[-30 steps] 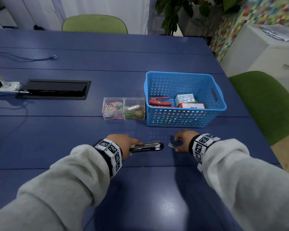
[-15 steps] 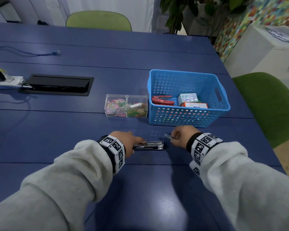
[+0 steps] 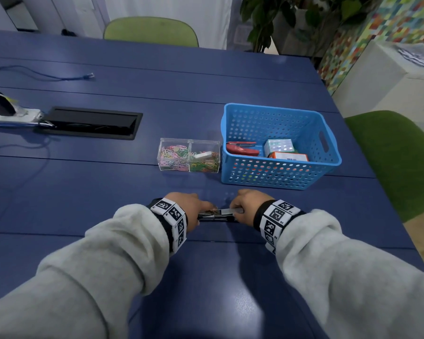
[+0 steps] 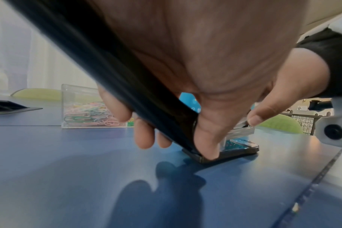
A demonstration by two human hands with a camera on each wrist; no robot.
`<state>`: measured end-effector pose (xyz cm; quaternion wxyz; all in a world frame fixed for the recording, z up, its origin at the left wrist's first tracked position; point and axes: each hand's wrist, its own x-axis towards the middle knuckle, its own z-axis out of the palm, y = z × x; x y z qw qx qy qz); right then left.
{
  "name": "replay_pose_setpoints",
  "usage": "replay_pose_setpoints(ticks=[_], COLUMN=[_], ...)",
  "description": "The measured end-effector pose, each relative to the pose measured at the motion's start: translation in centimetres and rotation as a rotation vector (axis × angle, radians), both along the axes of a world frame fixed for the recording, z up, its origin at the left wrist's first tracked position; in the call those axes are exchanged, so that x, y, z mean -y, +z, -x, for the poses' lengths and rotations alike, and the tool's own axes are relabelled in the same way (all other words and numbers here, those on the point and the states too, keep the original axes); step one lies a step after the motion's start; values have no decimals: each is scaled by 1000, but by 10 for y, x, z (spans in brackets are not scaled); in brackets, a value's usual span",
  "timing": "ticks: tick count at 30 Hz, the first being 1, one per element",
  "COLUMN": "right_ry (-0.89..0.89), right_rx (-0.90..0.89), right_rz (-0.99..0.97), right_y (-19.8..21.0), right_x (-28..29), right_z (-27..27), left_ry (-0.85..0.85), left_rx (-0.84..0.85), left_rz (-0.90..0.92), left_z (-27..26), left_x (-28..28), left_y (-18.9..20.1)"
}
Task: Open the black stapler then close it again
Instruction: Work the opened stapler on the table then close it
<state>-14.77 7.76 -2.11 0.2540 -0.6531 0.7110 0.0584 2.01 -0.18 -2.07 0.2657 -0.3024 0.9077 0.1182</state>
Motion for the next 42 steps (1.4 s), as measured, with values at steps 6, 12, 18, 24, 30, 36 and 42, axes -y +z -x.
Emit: replay_pose_setpoints(ticks=[6,12,18,24,30,36,42], right_ry=[27,9,-87,-308,-388,-481,-533], right_rx=[-18,-23,-2,134,200,346,523], right_rz=[7,-55,-87,-24,6,89,140], right_y=[-2,-4,-10,-14,-17,-16,-16], right_x=[1,5,0,-10,-16,-19,-20], right_z=[-4,0,10,23,26,30,25], left_ry=[-14,-14,1,112,174,227,287], left_rx=[11,-7,-31,-87,-274,-481,-547], left_rz=[-9,-11,-15,26,-5,-133,-200], left_z=[2,1,-3,-19,-15,5,32], left_x=[0,0,3,19,21,12,-3], left_y=[-1,-3,-4,10,24,28,13])
